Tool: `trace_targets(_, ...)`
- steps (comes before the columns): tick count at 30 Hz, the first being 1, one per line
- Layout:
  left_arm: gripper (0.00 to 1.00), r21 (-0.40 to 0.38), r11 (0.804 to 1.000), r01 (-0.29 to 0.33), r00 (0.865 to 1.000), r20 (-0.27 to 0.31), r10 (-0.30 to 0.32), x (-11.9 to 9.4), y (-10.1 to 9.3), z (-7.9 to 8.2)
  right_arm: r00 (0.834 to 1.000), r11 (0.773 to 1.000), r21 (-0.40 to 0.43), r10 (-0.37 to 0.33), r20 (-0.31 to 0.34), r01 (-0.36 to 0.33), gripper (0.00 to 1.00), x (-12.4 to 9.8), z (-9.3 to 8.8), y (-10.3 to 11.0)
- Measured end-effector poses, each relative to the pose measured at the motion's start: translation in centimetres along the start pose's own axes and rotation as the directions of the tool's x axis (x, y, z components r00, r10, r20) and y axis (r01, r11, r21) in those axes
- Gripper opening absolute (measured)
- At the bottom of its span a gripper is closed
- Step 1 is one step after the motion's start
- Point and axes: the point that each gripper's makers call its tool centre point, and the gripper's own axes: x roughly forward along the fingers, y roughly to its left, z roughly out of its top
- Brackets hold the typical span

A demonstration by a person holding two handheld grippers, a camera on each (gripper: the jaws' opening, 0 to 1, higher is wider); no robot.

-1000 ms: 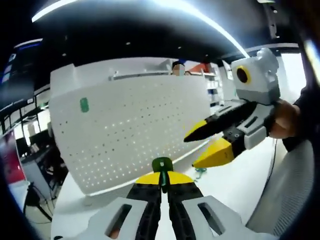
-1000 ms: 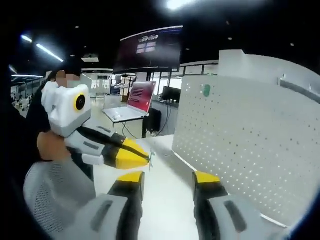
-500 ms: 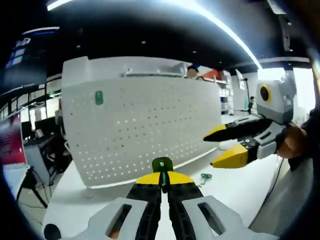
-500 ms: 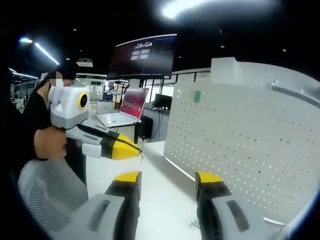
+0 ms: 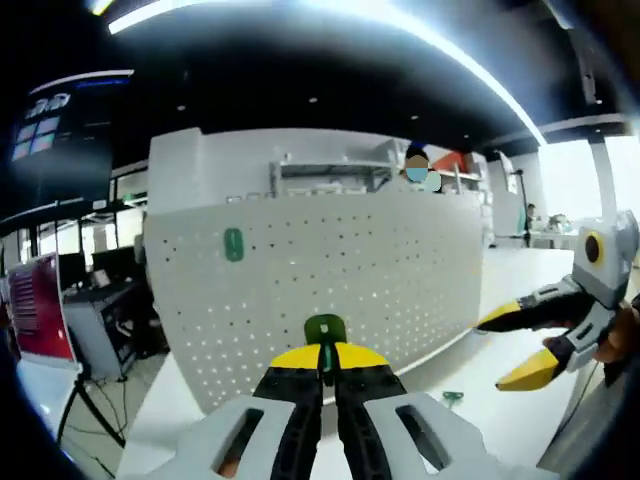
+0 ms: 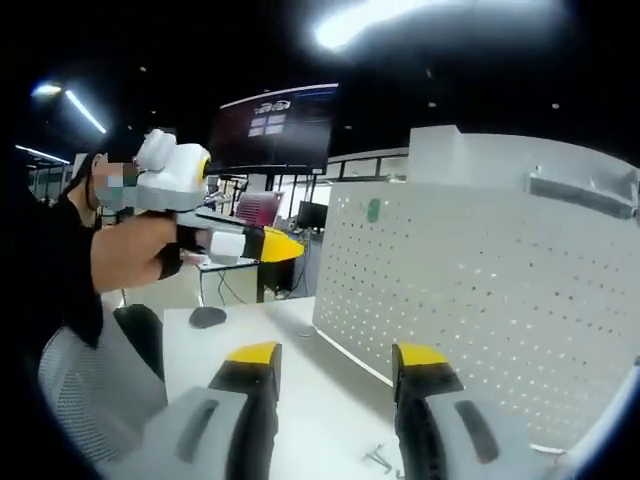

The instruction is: Insert the hook assembly into the mounting plate slot until the hook locks in place.

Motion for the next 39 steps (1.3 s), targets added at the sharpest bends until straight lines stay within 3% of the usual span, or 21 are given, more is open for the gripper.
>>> trace_targets(8, 0.03, 0.036, 0.999, -0.025, 0.999, 0.037, 0.023, 3.7, 0.7, 3.5, 1.0, 1.0, 0.014, -0.012, 0.018, 0.012, 0.43, -0.2, 0.5, -0.7)
trace_targets(13, 0.03, 0.057, 0.997, -0.046, 0.998, 0.041, 0.044, 4.9, 0.9, 4.6, 0.999, 0.999, 0.026, -0.02, 0.034, 0.02, 0.43, -0.5, 0.8, -1.1)
trace_targets(25, 0.03, 0.076, 0.994, -0.08, 0.996, 0.042, 0.077, 9.0, 2.5, 6.0, 1.0, 0.999, 0.046, -0.014, 0.022, 0.013, 0.42, -0.2, 0.2, -1.3)
trace_targets(33, 0.03, 0.021, 0.992, -0.125, 0.991, 0.051, 0.124, 11.5, 4.9, 6.2, 1.0, 0.999, 0.051, -0.018, -0.004, 0.018, 0.42, 0.0, -0.6, -1.6)
trace_targets(39, 0.03, 0.02, 0.992, -0.124, 0.991, 0.05, 0.122, 12.8, 5.4, 6.3, 1.0, 0.998, 0.058, -0.023, -0.016, 0.024, 0.42, 0.1, -0.9, -1.8)
